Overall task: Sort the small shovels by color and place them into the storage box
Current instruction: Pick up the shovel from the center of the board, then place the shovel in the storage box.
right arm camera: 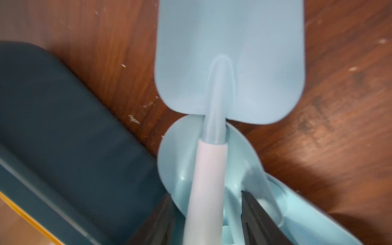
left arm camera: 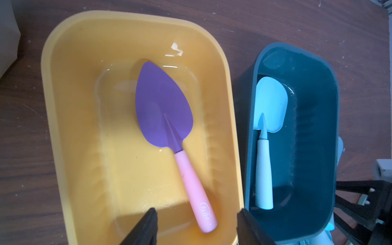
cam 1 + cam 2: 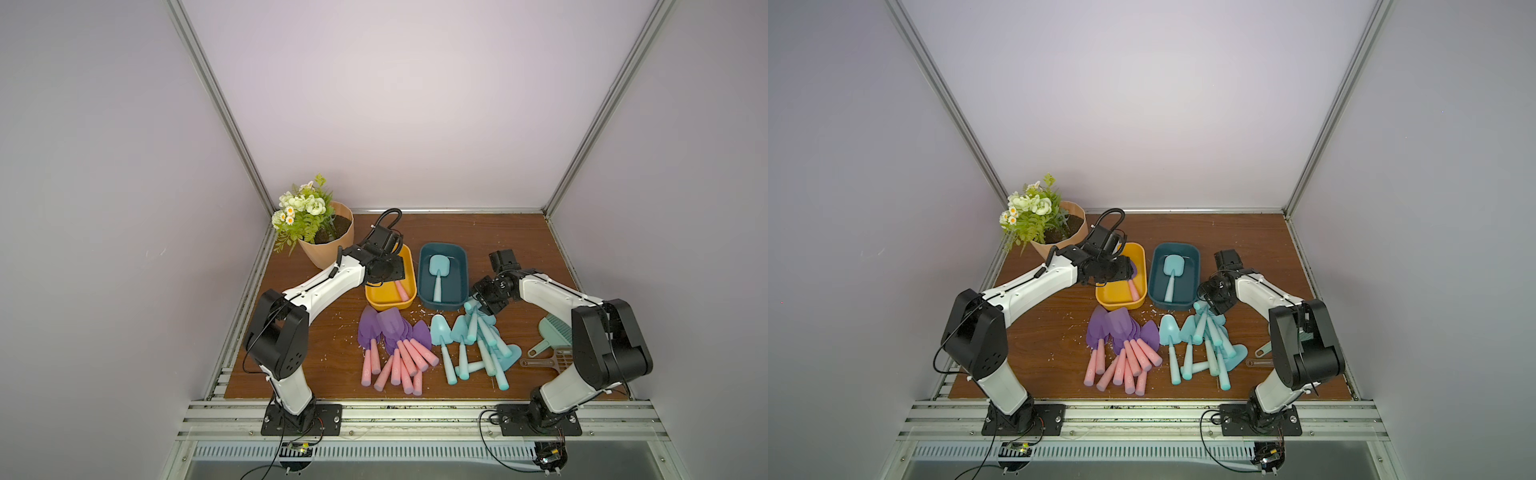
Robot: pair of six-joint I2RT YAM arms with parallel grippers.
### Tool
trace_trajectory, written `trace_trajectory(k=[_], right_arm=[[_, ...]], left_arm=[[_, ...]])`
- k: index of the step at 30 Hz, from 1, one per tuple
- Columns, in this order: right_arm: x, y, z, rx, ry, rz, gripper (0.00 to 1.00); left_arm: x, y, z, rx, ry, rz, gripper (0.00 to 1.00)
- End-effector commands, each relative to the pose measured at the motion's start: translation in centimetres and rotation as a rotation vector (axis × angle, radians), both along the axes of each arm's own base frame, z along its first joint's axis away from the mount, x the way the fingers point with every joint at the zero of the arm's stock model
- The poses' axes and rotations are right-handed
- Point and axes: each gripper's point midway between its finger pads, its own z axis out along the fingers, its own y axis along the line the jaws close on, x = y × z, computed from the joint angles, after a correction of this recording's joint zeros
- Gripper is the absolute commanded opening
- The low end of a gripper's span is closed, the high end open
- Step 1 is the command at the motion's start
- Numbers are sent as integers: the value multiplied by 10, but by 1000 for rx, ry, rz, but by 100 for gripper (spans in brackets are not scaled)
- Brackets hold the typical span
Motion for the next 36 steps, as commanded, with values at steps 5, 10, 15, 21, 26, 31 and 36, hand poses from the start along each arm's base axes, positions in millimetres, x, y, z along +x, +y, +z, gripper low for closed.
trace_trajectory(k=[5,10,15,21,26,31,36], right_arm=[[6,1,16,-36,-27,16,12],[0,-17,26,-140,-42,7,5],[6,-45,61,-333,-101,9,3],[42,-30,126,-493,-248,132,2],[66,39,154,-525,-338,354,3],[62,88,115,-388,-291,473,3],[53,92,68,-356,-217,489,3]], left_arm=[[-1,9,4,18,-12,8,62],[-5,8,1,12,2,2,62],[-8,10,1,8,8,2,62],[-12,23,-3,15,22,32,62],[-13,39,-3,12,25,67,62],[-16,47,-4,15,22,78,62],[-20,51,-6,22,26,82,63]])
